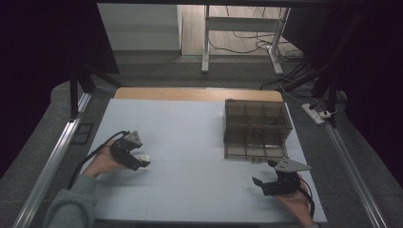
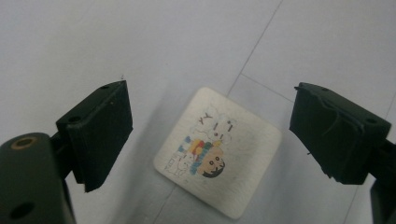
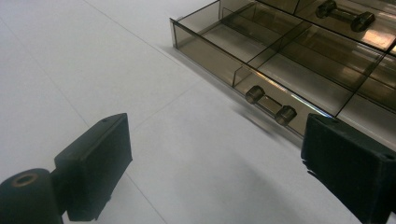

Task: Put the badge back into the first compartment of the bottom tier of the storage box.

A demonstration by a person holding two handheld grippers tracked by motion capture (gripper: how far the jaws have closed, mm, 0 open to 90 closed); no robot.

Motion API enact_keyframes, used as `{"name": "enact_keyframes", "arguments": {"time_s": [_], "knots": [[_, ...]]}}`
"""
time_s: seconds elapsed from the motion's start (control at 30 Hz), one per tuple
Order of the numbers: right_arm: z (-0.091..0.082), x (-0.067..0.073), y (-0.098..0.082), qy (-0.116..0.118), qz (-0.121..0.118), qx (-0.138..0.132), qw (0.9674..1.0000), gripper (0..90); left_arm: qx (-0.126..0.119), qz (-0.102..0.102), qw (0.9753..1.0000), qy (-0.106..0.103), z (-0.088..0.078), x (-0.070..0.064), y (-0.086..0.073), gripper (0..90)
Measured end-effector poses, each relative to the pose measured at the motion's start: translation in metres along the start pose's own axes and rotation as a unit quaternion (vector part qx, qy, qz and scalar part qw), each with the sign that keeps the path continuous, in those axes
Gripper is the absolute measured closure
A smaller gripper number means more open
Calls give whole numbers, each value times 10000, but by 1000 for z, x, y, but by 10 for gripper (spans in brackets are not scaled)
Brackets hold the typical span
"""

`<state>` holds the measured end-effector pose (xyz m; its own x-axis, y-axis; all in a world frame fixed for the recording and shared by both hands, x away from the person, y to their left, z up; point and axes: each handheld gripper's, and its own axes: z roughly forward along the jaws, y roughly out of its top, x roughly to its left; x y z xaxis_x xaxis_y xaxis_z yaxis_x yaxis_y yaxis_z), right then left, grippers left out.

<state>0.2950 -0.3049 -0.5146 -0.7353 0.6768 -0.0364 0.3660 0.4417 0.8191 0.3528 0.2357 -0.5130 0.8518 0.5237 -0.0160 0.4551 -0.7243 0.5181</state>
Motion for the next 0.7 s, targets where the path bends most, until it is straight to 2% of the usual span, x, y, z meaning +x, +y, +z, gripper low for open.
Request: {"name": "enact_keyframes", "arguments": {"time_s": [0.47, 0.7], "knots": [[0, 0, 0, -16, 0, 28, 10000, 81, 186, 203, 9994, -199, 11, -1, -3, 131], [1, 0, -1, 19, 0, 21, 10000, 81, 209, 222, 9992, -270, 13, 0, -6, 128]]}}
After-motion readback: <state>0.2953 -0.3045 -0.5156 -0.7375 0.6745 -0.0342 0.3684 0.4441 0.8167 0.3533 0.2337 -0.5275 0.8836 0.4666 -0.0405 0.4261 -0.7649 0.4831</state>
